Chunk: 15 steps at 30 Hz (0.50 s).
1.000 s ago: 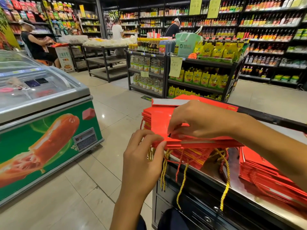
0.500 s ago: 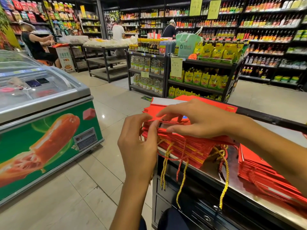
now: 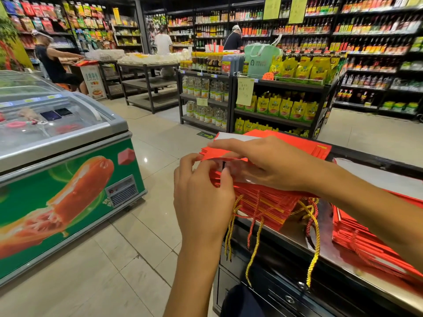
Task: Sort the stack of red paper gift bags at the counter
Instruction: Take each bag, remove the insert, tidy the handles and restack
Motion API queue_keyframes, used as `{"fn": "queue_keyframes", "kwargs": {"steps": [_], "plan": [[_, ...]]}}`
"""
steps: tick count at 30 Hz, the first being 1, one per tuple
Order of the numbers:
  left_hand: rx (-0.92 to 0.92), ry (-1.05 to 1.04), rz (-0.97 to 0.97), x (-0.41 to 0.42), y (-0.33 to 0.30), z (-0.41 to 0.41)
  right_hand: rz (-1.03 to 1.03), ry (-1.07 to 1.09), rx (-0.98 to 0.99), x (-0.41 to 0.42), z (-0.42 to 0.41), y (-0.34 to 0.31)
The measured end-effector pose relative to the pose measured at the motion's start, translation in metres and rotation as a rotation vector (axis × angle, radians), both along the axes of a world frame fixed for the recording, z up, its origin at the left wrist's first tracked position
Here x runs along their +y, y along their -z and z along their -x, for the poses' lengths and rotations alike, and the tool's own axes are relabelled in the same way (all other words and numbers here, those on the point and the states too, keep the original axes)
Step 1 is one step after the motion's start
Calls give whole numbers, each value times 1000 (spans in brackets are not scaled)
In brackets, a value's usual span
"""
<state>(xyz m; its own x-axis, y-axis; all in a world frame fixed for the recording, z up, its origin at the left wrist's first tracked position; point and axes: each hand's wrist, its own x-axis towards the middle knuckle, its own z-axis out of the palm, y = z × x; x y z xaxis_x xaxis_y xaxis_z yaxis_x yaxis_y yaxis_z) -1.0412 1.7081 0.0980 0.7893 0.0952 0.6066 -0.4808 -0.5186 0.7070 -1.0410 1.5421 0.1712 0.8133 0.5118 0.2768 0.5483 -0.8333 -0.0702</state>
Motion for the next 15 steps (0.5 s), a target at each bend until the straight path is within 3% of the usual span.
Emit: {"fn": "queue_keyframes", "kwargs": {"steps": [6,12,15], "plan": [[139,-79,-94,-7,-12,-5,53,17,-79,2,0,1],[124,49,125,-5,-6,-8,-63,21,-39,-2,-2,3],[120,103,143,3,-3,-5,-121,1,-28,-2,0,5]]}}
